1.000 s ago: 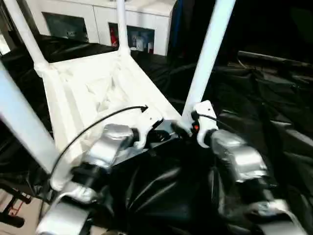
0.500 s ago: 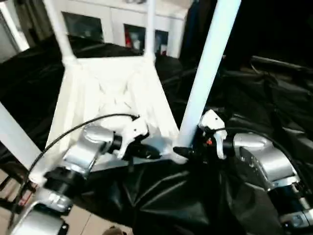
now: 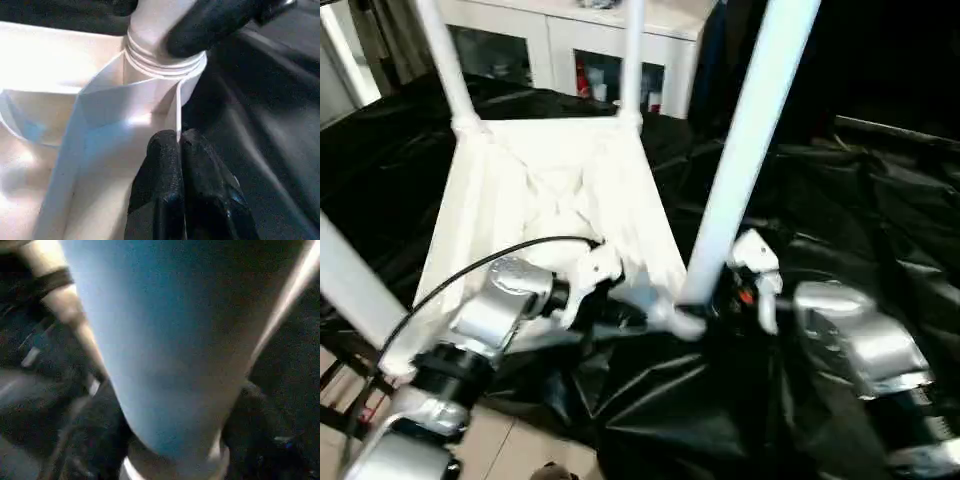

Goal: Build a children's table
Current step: Rotate leg to tighten

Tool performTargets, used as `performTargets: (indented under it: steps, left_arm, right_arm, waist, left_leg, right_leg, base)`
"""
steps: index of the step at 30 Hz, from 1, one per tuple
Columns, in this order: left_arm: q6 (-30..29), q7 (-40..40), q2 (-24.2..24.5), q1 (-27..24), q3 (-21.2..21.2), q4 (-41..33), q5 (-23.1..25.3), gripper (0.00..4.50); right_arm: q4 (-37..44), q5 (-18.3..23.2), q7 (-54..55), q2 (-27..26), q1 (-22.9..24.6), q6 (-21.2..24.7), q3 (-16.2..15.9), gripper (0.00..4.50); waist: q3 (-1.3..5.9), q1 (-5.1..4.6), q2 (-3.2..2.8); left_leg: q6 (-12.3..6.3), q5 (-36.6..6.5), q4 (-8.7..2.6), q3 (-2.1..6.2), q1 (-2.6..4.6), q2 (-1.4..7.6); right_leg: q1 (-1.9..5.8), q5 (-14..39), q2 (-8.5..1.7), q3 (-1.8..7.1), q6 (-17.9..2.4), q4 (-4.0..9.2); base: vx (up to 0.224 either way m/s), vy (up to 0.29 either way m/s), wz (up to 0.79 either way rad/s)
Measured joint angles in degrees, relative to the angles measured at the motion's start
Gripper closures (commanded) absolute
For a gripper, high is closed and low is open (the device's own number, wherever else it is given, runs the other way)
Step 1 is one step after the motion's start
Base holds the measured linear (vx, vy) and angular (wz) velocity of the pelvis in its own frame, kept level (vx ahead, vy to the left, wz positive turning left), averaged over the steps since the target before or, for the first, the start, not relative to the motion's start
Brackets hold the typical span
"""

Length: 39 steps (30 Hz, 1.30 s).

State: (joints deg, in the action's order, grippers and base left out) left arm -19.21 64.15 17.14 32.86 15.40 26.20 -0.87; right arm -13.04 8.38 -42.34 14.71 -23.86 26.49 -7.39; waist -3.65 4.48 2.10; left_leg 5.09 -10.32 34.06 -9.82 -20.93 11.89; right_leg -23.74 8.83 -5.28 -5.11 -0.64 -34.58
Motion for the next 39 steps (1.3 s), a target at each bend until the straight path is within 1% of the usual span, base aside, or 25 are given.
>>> performTargets:
  steps: [1, 4, 5, 6, 8, 10, 12, 14, 16, 19, 20, 21, 23, 26, 30, 32, 33, 34, 36, 39]
  left_arm:
    - [-0.2, -2.1, -1.0, 0.9, -0.2, 1.0, 0.6, 4.5]
    - [-1.0, -11.3, -6.2, 3.5, -1.5, 5.6, 1.8, 4.5]
    - [-1.5, -13.0, -7.2, 3.9, -1.6, 6.2, 1.9, 4.5]
    - [-2.1, -14.5, -8.2, 4.2, -1.8, 6.4, 1.8, 4.5]
    - [-2.3, -15.8, -9.1, 4.3, -2.0, 6.7, 1.8, 4.5]
    - [-2.3, -16.2, -9.4, 4.3, -2.1, 6.7, 1.8, 4.5]
    - [-2.3, -16.2, -9.7, 4.3, -2.2, 6.8, 1.9, 4.5]
    - [-2.2, -16.1, -9.8, 4.3, -2.2, 6.8, 1.9, 4.5]
    - [-1.5, -15.5, -9.7, 4.3, -1.9, 6.8, 1.9, 4.5]
    - [-0.5, -13.2, -8.7, 4.1, -1.4, 6.6, 1.8, 4.5]
    - [-0.2, -12.3, -8.3, 3.9, -1.2, 6.4, 1.8, 4.5]
    - [0.1, -10.3, -6.9, 3.4, -0.6, 5.3, 1.6, 4.5]
    - [0.7, -6.6, -4.8, 2.4, 0.3, 3.5, 1.0, 4.5]
    - [1.1, -3.3, -2.9, 1.5, 0.6, 2.1, 0.6, 4.5]
    - [2.2, 3.1, 0.7, -0.3, 1.4, -0.7, -0.2, 4.5]
    - [2.2, 5.1, 1.8, -1.1, 1.5, -2.0, -0.7, 4.5]
    - [2.1, 6.5, 2.7, -1.4, 1.8, -2.6, -1.1, 4.5]
    - [2.1, 7.4, 3.1, -1.6, 1.9, -3.1, -1.4, 4.5]
    - [2.1, 8.2, 3.4, -1.9, 2.0, -3.3, -1.6, 4.5]
    - [2.1, 8.8, 3.8, -1.9, 2.3, -3.5, -1.7, 4.5]
  right_arm:
    - [-1.4, -0.6, 3.7, -1.7, -1.1, 0.1, 0.6, 2.05]
    - [-5.9, -2.0, 16.4, -7.1, -4.1, 0.9, 4.5, 2.27]
    - [-6.6, -2.3, 18.9, -7.9, -4.5, 1.0, 5.1, 2.33]
    - [-7.3, -2.3, 21.2, -8.7, -5.1, 0.9, 5.6, 2.03]
    - [-7.5, -2.6, 23.4, -10.0, -5.3, 0.8, 6.5, 1.73]
    - [-7.5, -2.6, 23.9, -10.8, -5.3, 0.4, 7.0, 1.64]
    - [-7.5, -2.7, 23.9, -11.0, -5.4, 0.2, 7.2, 1.38]
    - [-7.4, -2.7, 23.4, -10.9, -5.4, 0.2, 7.2, 1.25]
    - [-7.0, -2.8, 20.5, -9.5, -5.2, 0.2, 6.6, 1.12]
    - [-4.8, -2.8, 14.1, -5.2, -4.0, 0.4, 3.7, 0.79]
    - [-3.9, -2.8, 12.2, -4.0, -3.5, 0.4, 2.9, 0.79]
    - [-2.1, -2.3, 8.0, -1.1, -2.6, 0.4, 1.2, 0.79]
    - [-0.1, -1.3, 1.7, 2.6, -1.5, 0.5, -0.5, 0.79]
    - [1.3, -1.0, -3.4, 4.9, -0.8, 0.5, -1.3, 0.79]
    - [4.0, 1.0, -10.8, 8.7, 0.0, 0.6, -3.3, 0.79]
    - [4.6, 2.0, -13.2, 9.5, 0.5, 0.7, -3.7, 0.79]
    - [5.3, 2.7, -14.5, 10.0, 1.0, 0.8, -3.9, 1.06]
    - [5.6, 3.1, -15.4, 10.3, 1.1, 0.9, -4.1, 1.06]
    - [5.7, 3.2, -16.3, 10.8, 1.2, 1.0, -4.2, 1.2]
    - [5.9, 3.2, -16.8, 10.9, 1.4, 1.1, -4.3, 1.53]
  waist:
    - [0.0, -0.34, 0.0]
    - [0.01, -1.17, 0.02]
    - [0.01, -1.35, 0.01]
    - [0.01, -1.59, 0.02]
    - [0.02, -1.85, 0.02]
    - [0.03, -1.89, 0.01]
    - [0.03, -1.88, 0.01]
    - [0.03, -1.88, 0.0]
    - [0.03, -1.8, 0.0]
    - [0.03, -1.37, -0.01]
    - [0.03, -1.26, -0.01]
    - [0.02, -1.0, -0.01]
    - [0.02, -0.87, -0.01]
    - [0.02, -0.53, -0.01]
    - [0.02, 0.14, 0.0]
    - [0.02, 0.55, 0.0]
    - [0.02, 0.74, 0.0]
    - [0.02, 0.83, -0.01]
    - [0.03, 0.91, 0.0]
    - [0.03, 0.92, 0.0]
  left_leg:
    - [0.02, 0.0, 0.02, 0.03, -0.02, 0.0]
    - [0.03, 0.0, 0.06, 0.1, -0.03, 0.0]
    - [0.03, 0.0, 0.07, 0.1, -0.03, 0.0]
    - [0.03, 0.0, 0.07, 0.11, -0.04, 0.0]
    - [0.03, 0.0, 0.07, 0.12, -0.11, 0.0]
    - [0.03, 0.0, 0.02, 0.12, -0.13, 0.01]
    - [0.03, 0.0, -0.01, 0.11, -0.12, 0.01]
    - [0.03, 0.0, -0.01, 0.09, -0.12, 0.01]
    - [0.03, 0.0, 0.0, 0.07, -0.09, 0.01]
    - [0.02, 0.0, -0.01, 0.04, -0.09, 0.01]
    - [0.02, 0.0, -0.01, 0.03, -0.09, 0.01]
    - [0.02, 0.0, -0.03, 0.03, -0.1, 0.01]
    - [0.02, 0.0, -0.03, 0.03, -0.09, 0.02]
    - [0.01, 0.0, -0.02, 0.01, -0.11, 0.01]
    - [0.01, 0.0, -0.02, 0.03, -0.06, 0.02]
    - [0.01, 0.0, -0.02, 0.02, -0.06, 0.02]
    - [0.01, 0.0, -0.02, 0.02, -0.08, 0.03]
    - [0.01, 0.0, -0.02, 0.01, -0.07, 0.03]
    - [-0.02, 0.0, 0.0, 0.01, -0.12, 0.02]
    - [-0.07, 0.1, 0.0, 0.0, -0.11, 0.02]
  right_leg:
    - [-0.04, 0.0, 0.0, -0.02, 0.0, 0.01]
    - [-0.02, 0.0, 0.0, -0.09, 0.0, 0.11]
    - [-0.02, 0.0, 0.0, -0.09, 0.0, 0.11]
    - [-0.02, 0.0, 0.0, -0.1, 0.0, 0.13]
    - [-0.02, 0.0, 0.01, -0.12, 0.0, 0.12]
    - [-0.02, -0.1, 0.03, -0.12, 0.0, 0.1]
    - [-0.02, -0.1, 0.03, -0.12, 0.0, 0.1]
    - [-0.02, -0.2, 0.03, -0.11, -0.2, 0.11]
    - [-0.06, -0.2, 0.03, -0.11, -0.2, 0.14]
    - [-0.07, -0.2, 0.03, -0.12, -0.2, 0.14]
    - [-0.09, -0.1, 0.03, -0.12, -0.2, 0.14]
    - [-0.1, -0.1, 0.03, -0.12, -0.2, 0.15]
    - [-0.08, -0.1, 0.03, -0.12, -0.2, 0.14]
    - [-0.07, -0.1, 0.01, -0.11, -0.2, 0.13]
    - [-0.03, -0.1, 0.01, -0.11, -0.1, 0.12]
    - [-0.03, -0.1, 0.01, -0.11, -0.1, 0.1]
    - [-0.02, -0.1, 0.01, -0.11, -0.1, 0.1]
    - [-0.01, -0.1, 0.0, -0.09, -0.1, 0.1]
    - [0.03, -0.1, -0.01, -0.06, -0.1, 0.1]
    - [0.07, -0.1, -0.01, 0.0, -0.1, 0.1]
  base:
    - [0.0, 0.0, 0.0]
    - [0.0, 0.0, 0.0]
    - [0.0, 0.0, 0.0]
    - [0.0, 0.0, 0.0]
    - [0.0, 0.0, 0.0]
    - [0.0, 0.0, 0.0]
    - [0.0, 0.0, 0.0]
    - [0.0, 0.0, 0.0]
    - [0.0, 0.0, 0.0]
    - [0.0, 0.0, 0.0]
    - [0.0, 0.0, 0.0]
    - [0.0, 0.0, 0.0]
    - [0.0, 0.0, 0.0]
    - [0.0, 0.0, 0.0]
    - [0.0, 0.0, 0.0]
    - [0.0, 0.0, 0.0]
    - [0.0, 0.0, 0.0]
    - [0.0, 0.0, 0.0]
    - [0.0, 0.0, 0.0]
    - [0.0, 0.0, 0.0]
